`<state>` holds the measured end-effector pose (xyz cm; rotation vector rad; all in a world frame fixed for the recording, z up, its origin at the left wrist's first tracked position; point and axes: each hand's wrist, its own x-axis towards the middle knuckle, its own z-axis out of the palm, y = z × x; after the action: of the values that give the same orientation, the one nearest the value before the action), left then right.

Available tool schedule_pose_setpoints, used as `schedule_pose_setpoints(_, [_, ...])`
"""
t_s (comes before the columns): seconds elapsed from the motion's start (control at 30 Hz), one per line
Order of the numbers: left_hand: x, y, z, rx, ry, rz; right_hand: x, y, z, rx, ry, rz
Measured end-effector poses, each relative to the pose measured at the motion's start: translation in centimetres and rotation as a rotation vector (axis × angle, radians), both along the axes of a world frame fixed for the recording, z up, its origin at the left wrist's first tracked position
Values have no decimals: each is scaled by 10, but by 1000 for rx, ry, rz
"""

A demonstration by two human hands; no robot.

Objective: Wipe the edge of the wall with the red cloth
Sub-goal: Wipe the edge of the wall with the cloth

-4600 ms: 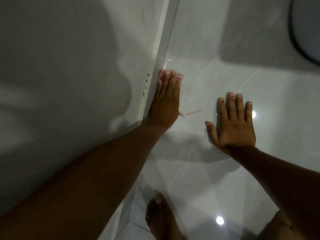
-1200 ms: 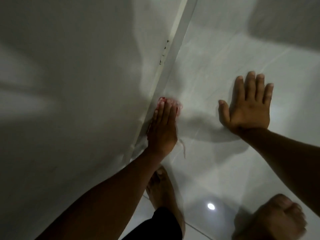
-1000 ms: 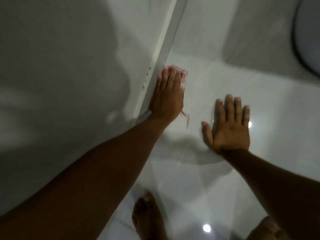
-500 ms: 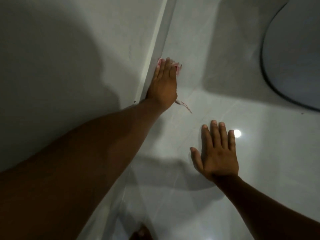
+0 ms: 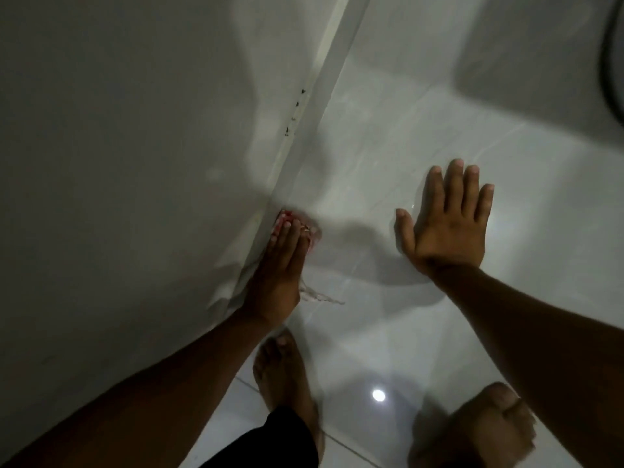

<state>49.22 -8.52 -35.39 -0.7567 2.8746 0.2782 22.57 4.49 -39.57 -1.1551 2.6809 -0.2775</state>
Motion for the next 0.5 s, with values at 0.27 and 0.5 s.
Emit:
schedule_pose_setpoints(0.27, [-134,-59,2,45,133,6,-2,0,3,8,16,16])
schedule_pose_setpoints(0.5, [-111,-60,-5,-9,153,-81,-3,0,2,5,19,26])
